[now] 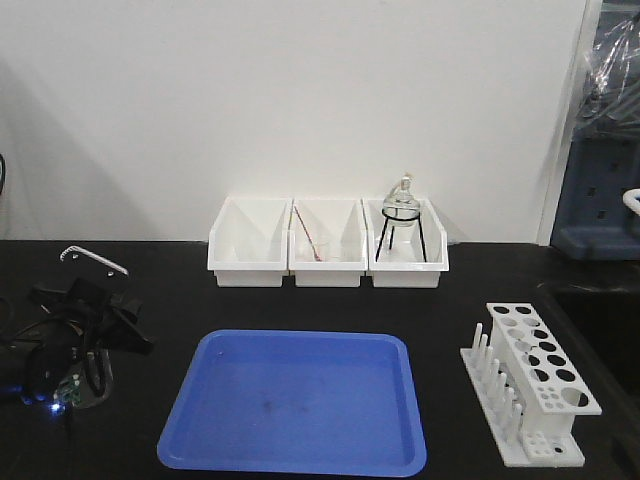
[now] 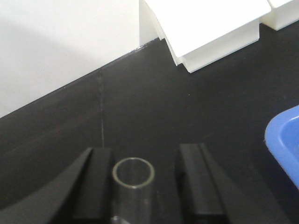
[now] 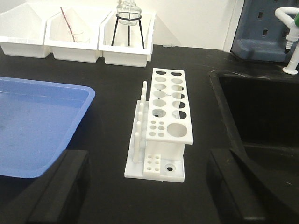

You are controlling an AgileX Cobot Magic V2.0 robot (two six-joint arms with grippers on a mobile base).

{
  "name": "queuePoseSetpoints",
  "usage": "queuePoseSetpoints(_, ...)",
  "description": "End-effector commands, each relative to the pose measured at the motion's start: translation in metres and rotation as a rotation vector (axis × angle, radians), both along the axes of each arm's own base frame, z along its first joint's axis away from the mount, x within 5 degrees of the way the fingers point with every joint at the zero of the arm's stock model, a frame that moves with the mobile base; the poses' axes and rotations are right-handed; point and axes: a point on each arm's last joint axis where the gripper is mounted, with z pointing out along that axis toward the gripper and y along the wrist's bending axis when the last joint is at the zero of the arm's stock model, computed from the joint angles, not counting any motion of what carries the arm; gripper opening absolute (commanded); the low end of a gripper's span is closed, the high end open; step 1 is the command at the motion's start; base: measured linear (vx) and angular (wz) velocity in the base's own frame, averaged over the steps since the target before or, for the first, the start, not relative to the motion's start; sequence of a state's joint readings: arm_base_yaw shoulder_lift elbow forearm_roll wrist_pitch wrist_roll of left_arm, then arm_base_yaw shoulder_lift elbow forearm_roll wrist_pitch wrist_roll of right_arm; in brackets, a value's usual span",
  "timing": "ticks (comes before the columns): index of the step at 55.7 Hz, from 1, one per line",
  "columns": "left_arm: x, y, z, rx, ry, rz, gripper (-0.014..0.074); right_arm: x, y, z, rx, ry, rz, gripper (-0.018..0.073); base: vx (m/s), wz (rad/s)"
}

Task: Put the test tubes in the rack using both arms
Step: 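Lower the left gripper over the beaker and grasp the glass test tube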

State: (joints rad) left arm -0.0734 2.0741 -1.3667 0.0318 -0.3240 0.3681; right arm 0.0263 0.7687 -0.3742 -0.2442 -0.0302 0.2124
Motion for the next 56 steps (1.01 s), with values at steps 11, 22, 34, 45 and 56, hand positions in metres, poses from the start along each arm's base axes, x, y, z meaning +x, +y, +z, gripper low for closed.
queuePoseSetpoints(11, 0.001, 0.0, 0.045, -0.021, -0.18, 0.0, 0.0092, 0.004, 0.002, 0.02, 0.002, -0.122, 0.025, 0.0572, 0.0, 0.0)
queuePoseSetpoints(22, -0.001, 0.0, 0.051, -0.029, -0.194, 0.005, -0.001, 0.004, 0.002, 0.02, 0.002, -0.122, 0.025, 0.0572, 0.0, 0.0)
queuePoseSetpoints(34, -0.011, 0.008, 0.085, -0.155, -0.248, 0.087, -0.0007, 0.004, 0.003, 0.02, 0.002, -0.122, 0.025, 0.0572, 0.0, 0.0)
queuePoseSetpoints(45, -0.024, 0.016, 0.117, -0.22, -0.299, 0.127, -0.0007, 0.004, 0.003, 0.02, 0.002, -0.122, 0.025, 0.0572, 0.0, 0.0)
queuePoseSetpoints(56, -0.043, 0.024, 0.156, -0.368, -0.38, 0.188, -0.0007, 0.004, 0.003, 0.02, -0.008, -0.125, 0.029, 0.0572, 0.0, 0.0)
